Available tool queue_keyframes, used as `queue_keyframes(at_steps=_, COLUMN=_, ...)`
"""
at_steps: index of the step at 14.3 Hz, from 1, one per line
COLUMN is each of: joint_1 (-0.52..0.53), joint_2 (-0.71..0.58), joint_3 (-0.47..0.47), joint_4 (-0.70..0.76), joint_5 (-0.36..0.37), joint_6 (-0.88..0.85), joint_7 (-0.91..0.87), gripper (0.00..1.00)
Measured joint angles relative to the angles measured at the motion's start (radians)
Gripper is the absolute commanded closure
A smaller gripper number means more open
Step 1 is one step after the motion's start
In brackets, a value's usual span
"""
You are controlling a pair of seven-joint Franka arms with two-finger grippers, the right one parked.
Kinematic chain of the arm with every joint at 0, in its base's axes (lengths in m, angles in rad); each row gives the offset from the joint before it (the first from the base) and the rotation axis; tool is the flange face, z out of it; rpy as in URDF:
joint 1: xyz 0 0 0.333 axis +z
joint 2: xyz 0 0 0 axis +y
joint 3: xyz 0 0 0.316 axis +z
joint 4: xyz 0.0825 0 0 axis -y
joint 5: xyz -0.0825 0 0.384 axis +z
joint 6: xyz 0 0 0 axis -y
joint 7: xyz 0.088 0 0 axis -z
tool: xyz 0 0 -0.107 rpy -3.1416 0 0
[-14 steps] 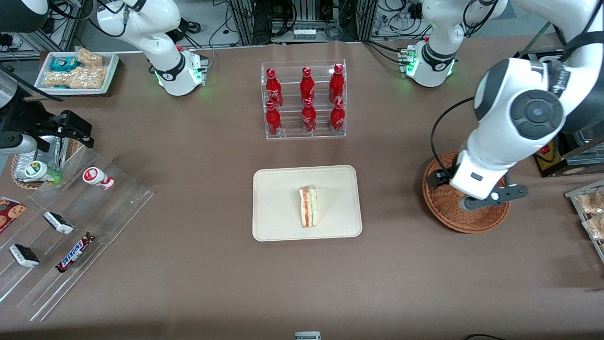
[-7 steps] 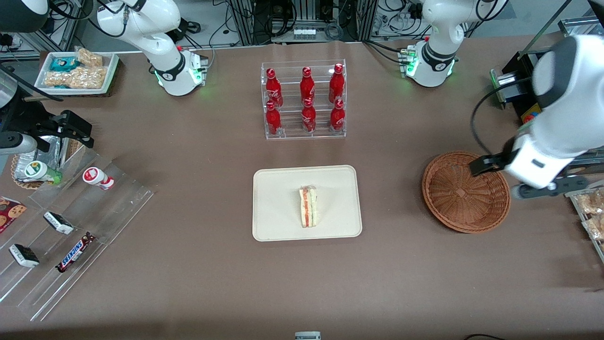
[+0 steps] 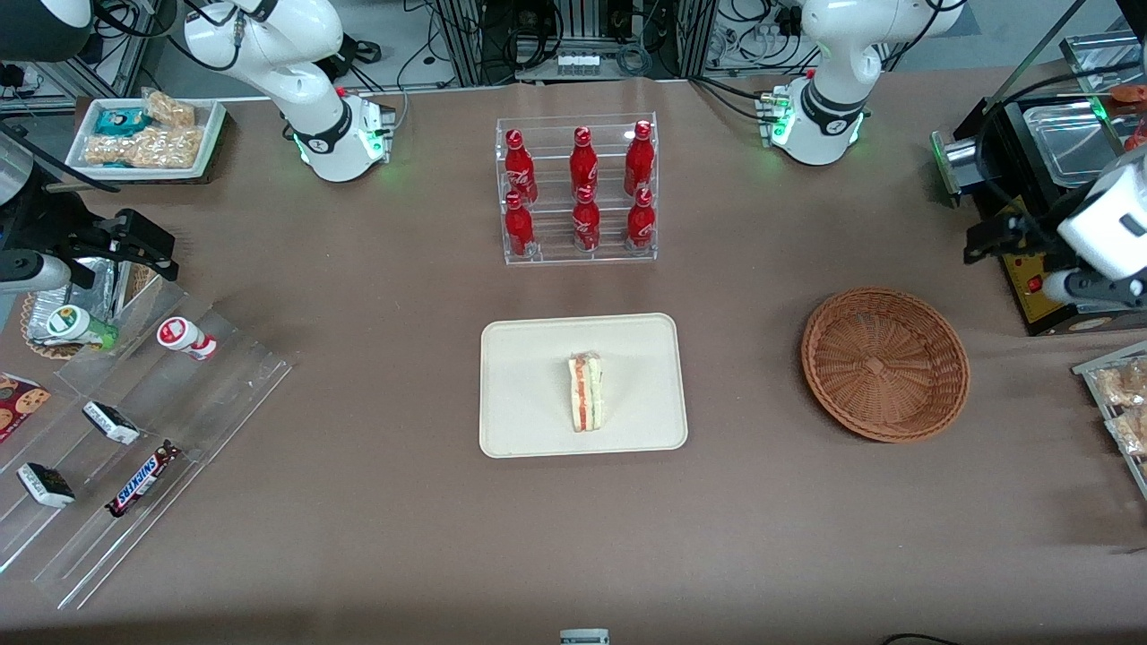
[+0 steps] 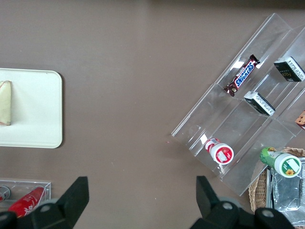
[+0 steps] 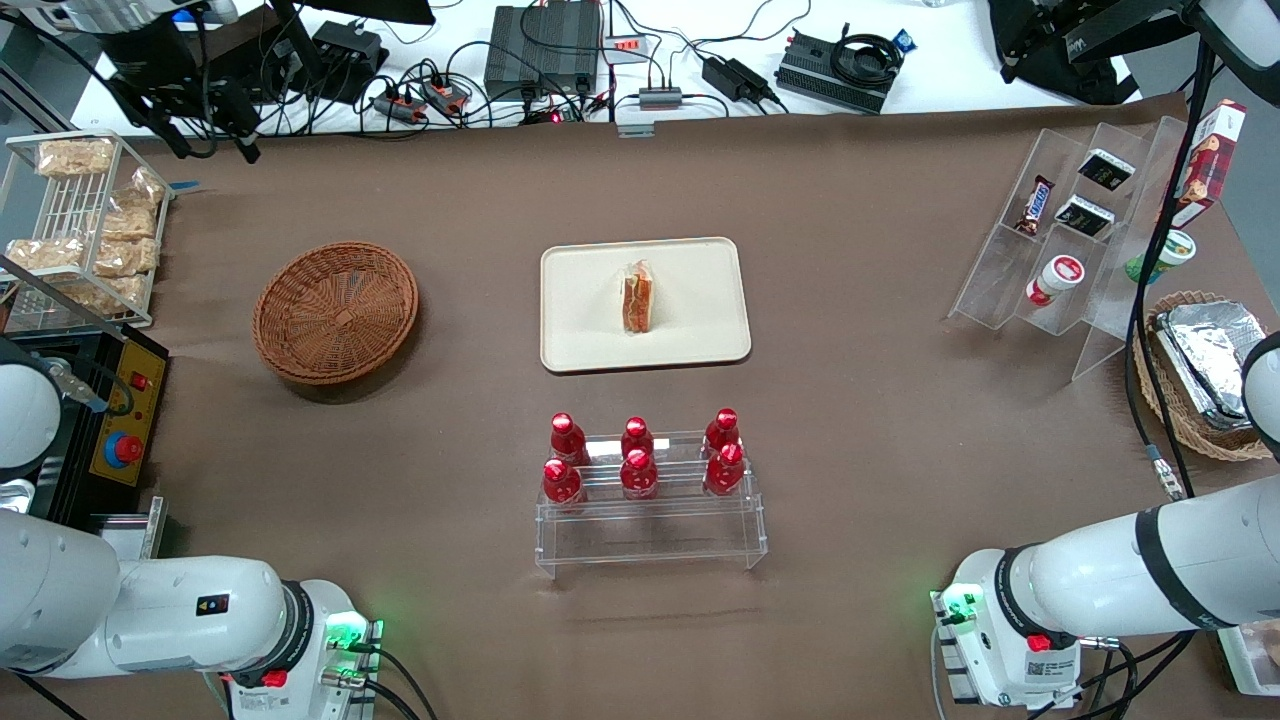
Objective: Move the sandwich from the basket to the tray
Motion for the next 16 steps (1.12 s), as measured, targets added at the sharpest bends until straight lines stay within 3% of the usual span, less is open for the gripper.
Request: queue_keyframes(at_steps=16, joint_1=-0.039, joint_2=-0.007, joint_3=0.015, joint_4=0.014, joint_5=0.000, joint_6=0.086, joint_7=0.017, gripper=0.00)
